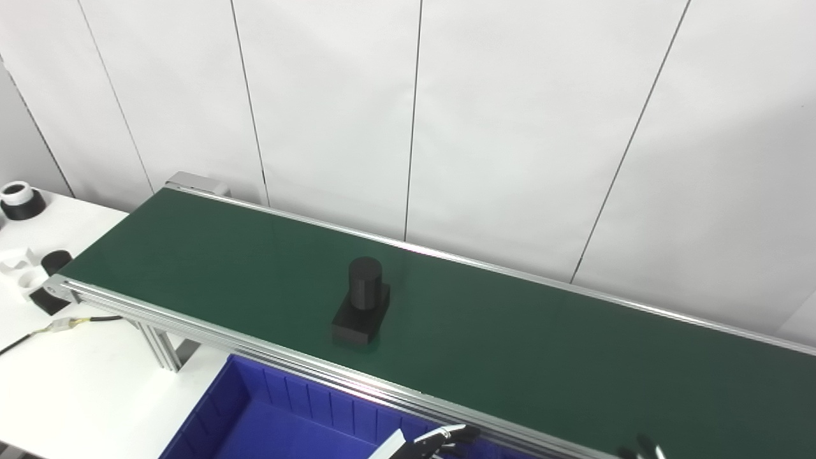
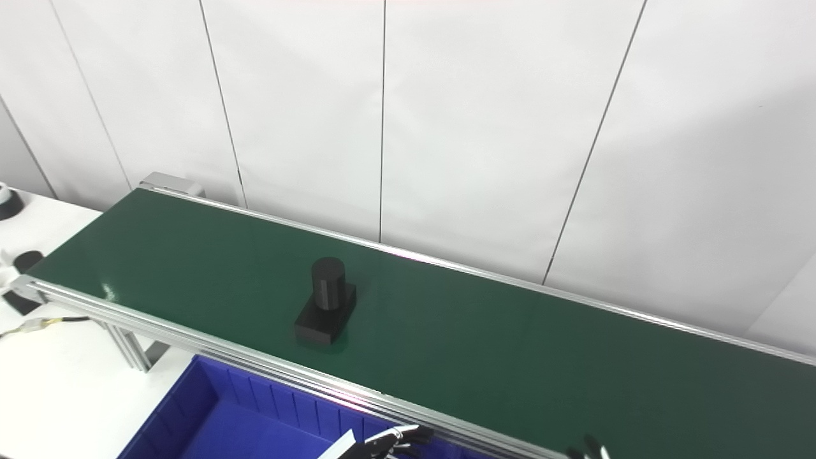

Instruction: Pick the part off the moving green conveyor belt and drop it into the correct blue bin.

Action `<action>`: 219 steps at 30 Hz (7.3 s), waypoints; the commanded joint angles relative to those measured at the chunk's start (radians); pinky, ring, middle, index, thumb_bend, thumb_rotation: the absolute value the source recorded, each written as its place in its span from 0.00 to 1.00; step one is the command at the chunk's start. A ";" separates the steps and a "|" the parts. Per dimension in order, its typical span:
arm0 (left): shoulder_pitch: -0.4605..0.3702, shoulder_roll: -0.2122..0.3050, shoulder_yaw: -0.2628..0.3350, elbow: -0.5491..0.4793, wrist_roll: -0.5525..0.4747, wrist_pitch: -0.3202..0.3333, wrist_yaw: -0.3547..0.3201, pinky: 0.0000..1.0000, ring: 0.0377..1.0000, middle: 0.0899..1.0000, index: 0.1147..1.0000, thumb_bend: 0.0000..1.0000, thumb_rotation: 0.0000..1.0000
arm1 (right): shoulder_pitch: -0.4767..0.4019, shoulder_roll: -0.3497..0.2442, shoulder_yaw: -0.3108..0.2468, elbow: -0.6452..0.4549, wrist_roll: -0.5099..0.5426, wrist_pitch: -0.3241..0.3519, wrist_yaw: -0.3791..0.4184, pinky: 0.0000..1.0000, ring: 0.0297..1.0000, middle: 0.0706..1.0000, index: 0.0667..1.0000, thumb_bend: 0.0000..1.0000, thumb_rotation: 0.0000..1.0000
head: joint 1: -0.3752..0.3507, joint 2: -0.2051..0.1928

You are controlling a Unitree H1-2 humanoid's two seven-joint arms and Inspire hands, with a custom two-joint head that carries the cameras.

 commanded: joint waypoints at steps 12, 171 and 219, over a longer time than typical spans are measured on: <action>-0.044 -0.043 -0.007 0.032 0.017 -0.061 0.040 0.70 0.80 0.86 0.85 0.91 0.04 | -0.263 0.002 -0.015 -0.191 -0.011 0.139 0.046 0.78 0.85 0.86 0.96 0.85 0.32 | -0.028 0.012; 0.020 0.035 0.043 -0.295 -0.148 0.178 -0.135 0.83 0.89 0.92 0.90 0.79 0.06 | -0.270 -0.007 0.063 -0.034 -0.158 0.357 -0.031 0.41 0.45 0.50 0.41 0.51 0.00 | -0.397 0.331; 0.050 0.103 0.060 -0.355 -0.190 0.209 -0.156 0.81 0.89 0.91 0.90 0.81 0.09 | -0.134 -0.137 0.348 -0.123 -0.797 0.483 0.081 0.97 1.00 1.00 1.00 0.92 0.26 | -0.467 0.344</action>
